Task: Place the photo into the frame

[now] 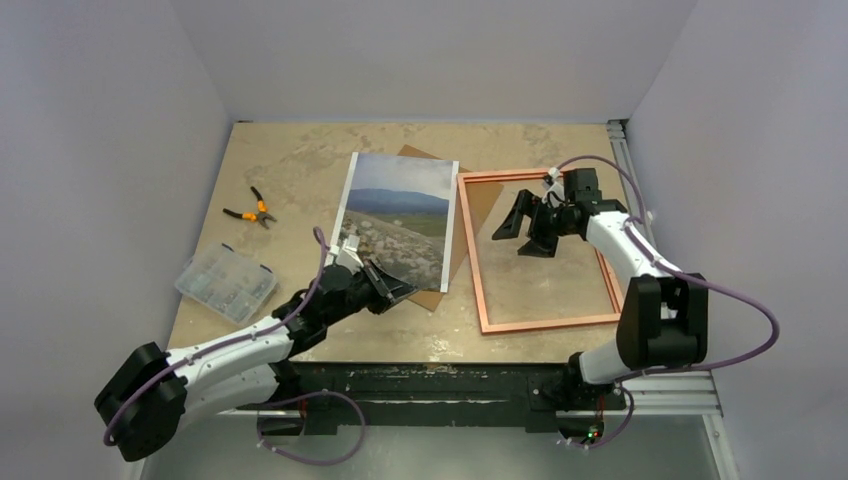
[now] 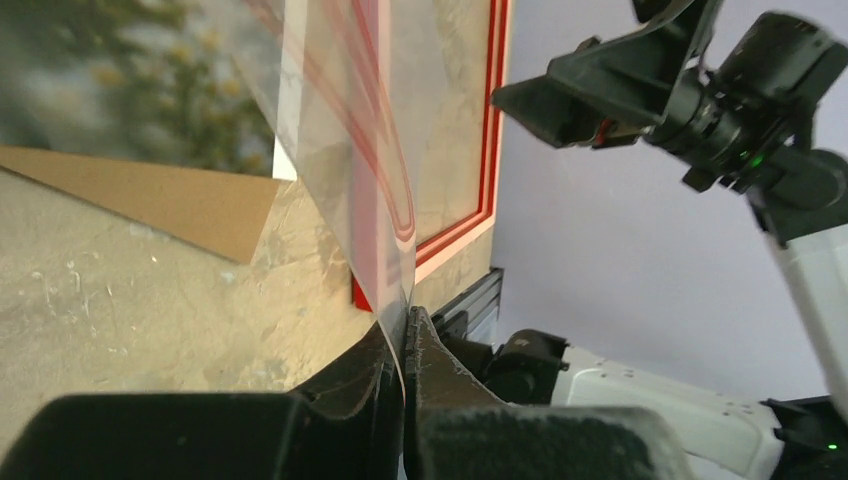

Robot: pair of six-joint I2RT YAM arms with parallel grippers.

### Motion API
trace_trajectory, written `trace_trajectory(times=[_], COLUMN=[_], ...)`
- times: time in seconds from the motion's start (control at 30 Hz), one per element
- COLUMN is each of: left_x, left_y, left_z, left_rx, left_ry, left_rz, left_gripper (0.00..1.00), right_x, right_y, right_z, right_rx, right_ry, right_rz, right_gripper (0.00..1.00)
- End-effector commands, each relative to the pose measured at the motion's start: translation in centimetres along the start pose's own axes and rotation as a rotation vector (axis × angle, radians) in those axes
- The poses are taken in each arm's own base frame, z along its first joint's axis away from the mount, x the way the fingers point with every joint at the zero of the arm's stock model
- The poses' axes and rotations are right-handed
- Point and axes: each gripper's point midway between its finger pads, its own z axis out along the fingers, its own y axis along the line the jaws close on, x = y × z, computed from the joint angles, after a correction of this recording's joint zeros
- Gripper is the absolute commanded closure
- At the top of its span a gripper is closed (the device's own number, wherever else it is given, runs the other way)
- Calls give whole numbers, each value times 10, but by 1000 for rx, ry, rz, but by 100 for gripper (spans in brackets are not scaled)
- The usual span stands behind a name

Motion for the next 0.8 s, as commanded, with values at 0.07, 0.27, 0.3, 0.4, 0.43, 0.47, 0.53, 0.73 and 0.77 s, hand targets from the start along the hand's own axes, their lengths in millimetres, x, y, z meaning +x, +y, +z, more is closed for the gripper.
trace_trajectory(times=[0.07,0.27,0.3,0.4,0.43,0.47,0.53,0.73,0.77], left_x=[33,68,71,74,74,72,70,42,36], left_y=[-8,42,50,65,68,69,72,88,90], left_z=[5,-5,-7,-13,-16,-18,-24,-51,-53], left_rx=[-15,-159,-177,-204,-208,-214,-232,-378,-384], left_ry=[102,227,241,249,243,236,226,114,90], left_rz=[170,255,259,241,234,228,227,214,203], left_gripper=[100,98,87,37,28,21,13,3,3], right_x=[-16,-17,-16,-12,-10,-9,-8,-14,-17], right_y=[-19,-32,-35,-39,-38,-38,-38,-38,-39], right_z=[-20,-18,-16,-7,-4,-1,4,18,19], right_rx=[150,207,213,199,186,179,163,134,144], right_ry=[-126,-134,-125,-93,-82,-74,-56,-20,-22], right_rz=[-93,-114,-111,-97,-92,-88,-80,-74,-76], right_gripper=[16,16,16,16,16,17,17,18,18])
